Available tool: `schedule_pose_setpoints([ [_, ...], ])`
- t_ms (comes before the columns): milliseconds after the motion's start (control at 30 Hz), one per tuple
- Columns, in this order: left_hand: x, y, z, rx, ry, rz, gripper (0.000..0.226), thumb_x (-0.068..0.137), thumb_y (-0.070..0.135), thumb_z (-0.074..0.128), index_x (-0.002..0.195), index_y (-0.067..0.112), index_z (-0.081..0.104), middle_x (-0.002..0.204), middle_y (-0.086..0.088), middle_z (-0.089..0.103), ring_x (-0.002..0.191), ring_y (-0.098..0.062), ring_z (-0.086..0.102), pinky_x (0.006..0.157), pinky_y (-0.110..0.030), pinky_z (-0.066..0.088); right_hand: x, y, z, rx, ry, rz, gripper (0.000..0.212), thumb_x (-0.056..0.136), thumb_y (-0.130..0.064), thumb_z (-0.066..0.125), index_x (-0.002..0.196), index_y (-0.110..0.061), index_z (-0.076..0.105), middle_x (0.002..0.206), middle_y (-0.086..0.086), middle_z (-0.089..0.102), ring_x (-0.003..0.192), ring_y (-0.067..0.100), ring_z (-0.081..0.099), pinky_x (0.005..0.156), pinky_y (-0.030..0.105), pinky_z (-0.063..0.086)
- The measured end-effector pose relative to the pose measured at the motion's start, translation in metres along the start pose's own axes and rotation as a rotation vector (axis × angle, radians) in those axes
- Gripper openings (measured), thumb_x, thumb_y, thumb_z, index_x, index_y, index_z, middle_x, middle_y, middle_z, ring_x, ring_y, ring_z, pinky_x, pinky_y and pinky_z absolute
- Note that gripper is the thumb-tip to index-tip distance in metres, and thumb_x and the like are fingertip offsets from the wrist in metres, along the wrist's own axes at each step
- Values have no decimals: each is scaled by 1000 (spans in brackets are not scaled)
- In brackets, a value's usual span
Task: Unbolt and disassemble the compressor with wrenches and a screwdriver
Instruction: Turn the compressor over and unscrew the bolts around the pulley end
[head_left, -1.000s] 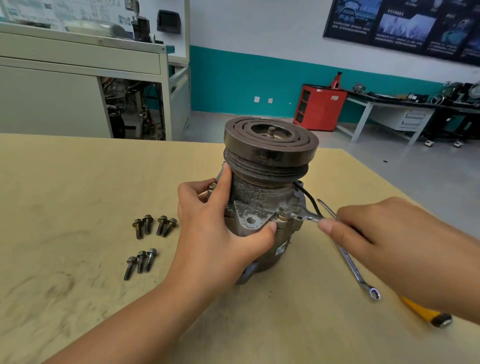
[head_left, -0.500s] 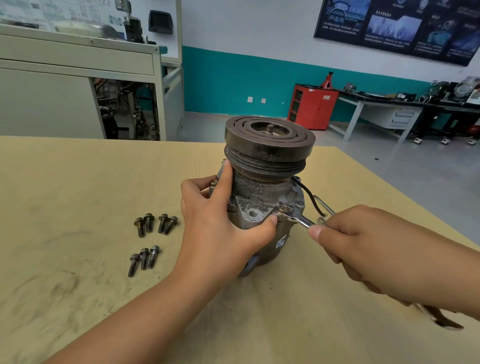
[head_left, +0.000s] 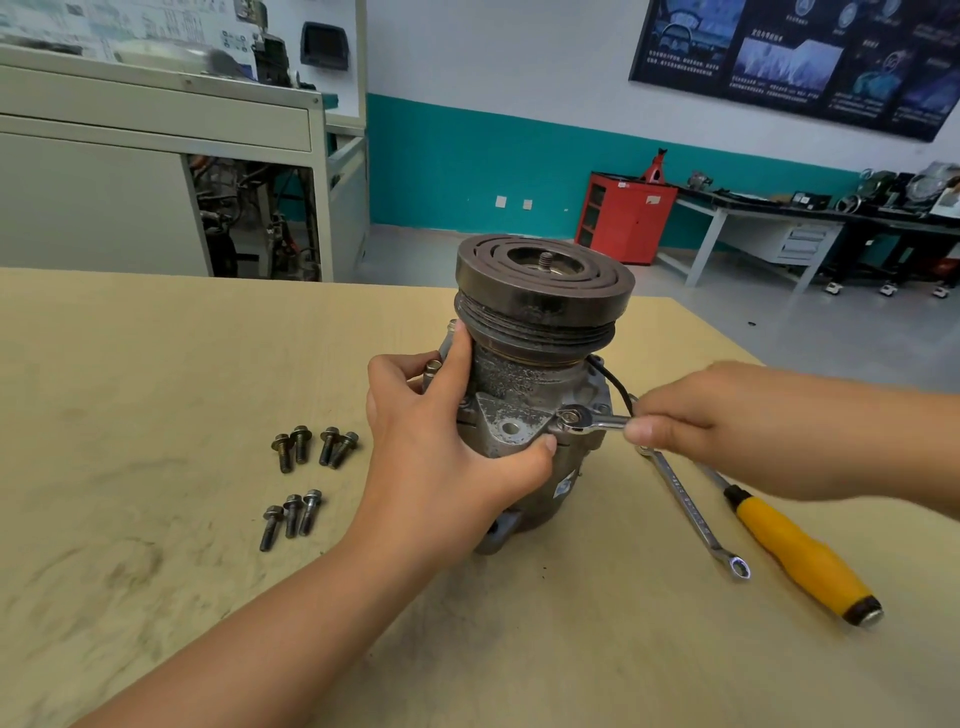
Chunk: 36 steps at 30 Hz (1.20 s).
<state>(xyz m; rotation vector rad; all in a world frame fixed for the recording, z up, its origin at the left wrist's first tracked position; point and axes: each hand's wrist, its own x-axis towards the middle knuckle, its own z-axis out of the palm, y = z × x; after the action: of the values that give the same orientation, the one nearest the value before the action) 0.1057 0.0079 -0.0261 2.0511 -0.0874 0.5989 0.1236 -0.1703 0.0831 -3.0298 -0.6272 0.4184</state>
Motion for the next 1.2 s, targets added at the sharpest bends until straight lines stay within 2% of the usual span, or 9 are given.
schedule_pose_setpoints([
  [167, 1, -3, 0, 6, 1, 14, 98, 61, 53, 72, 146, 42, 26, 117, 9, 24, 124, -4, 24, 91, -1, 20, 16, 0, -30, -144, 161, -126, 43, 66, -66, 6, 77, -36, 35, 72, -15, 44, 65, -2, 40, 70, 22, 37],
  [300, 0, -3, 1, 2, 7, 7, 98, 60, 61, 70, 146, 44, 25, 115, 13, 23, 126, -4, 25, 90, 1, 18, 4, 18, -35, -167, 216, -147, 55, 60, -73, 9, 68, -30, 42, 60, -9, 51, 59, 0, 48, 51, 18, 34],
  [367, -1, -2, 2, 8, 16, 1, 98, 57, 61, 67, 144, 47, 24, 114, 14, 23, 127, -4, 26, 90, 2, 17, -3, 28, -23, -40, 179, -99, 58, 58, -75, 19, 62, -24, 47, 58, -19, 54, 54, -5, 48, 53, 13, 39],
  [433, -1, -2, 3, 14, 25, -2, 98, 55, 60, 64, 143, 49, 23, 112, 16, 22, 127, -5, 26, 90, 3, 17, -9, 28, -3, 227, 107, -31, 54, 63, -72, 34, 56, -21, 49, 47, -9, 46, 39, 7, 39, 39, 16, 33],
  [533, -1, -3, 4, 17, 32, -4, 97, 55, 62, 65, 143, 49, 26, 106, 21, 20, 125, -3, 27, 90, 1, 19, -15, 15, 16, 693, -115, 35, 44, 83, -51, 49, 51, -21, 49, 45, -6, 30, 38, 10, 22, 36, 18, 22],
  [833, -1, -2, 3, 16, 30, 7, 92, 59, 65, 67, 142, 47, 29, 114, 13, 23, 125, -5, 27, 94, -6, 21, -13, 7, 25, 891, -249, 149, 46, 94, -44, 45, 55, -19, 46, 44, -6, 31, 32, 8, 21, 34, 13, 20],
  [967, -1, -1, 2, -5, 14, 17, 88, 61, 61, 69, 134, 58, 20, 112, 13, 22, 124, -7, 28, 92, -4, 20, -7, 8, 15, 840, -305, 198, 47, 93, -47, 46, 56, -18, 45, 44, -5, 28, 32, 7, 19, 34, 12, 18],
  [1100, -1, -2, 2, -4, 11, 18, 86, 63, 61, 68, 137, 53, 27, 115, 11, 23, 123, -4, 25, 92, -3, 19, 11, 14, -13, 528, -380, 172, 46, 88, -50, 50, 56, -16, 50, 44, -4, 33, 37, 9, 24, 37, 19, 21],
  [1200, -1, -1, 1, 2, 7, 18, 85, 60, 59, 68, 128, 61, 16, 115, 12, 23, 124, -4, 26, 89, 0, 18, 21, 5, -29, 252, -276, 94, 45, 71, -59, 52, 58, -17, 60, 45, -8, 46, 40, 7, 38, 47, 19, 32],
])
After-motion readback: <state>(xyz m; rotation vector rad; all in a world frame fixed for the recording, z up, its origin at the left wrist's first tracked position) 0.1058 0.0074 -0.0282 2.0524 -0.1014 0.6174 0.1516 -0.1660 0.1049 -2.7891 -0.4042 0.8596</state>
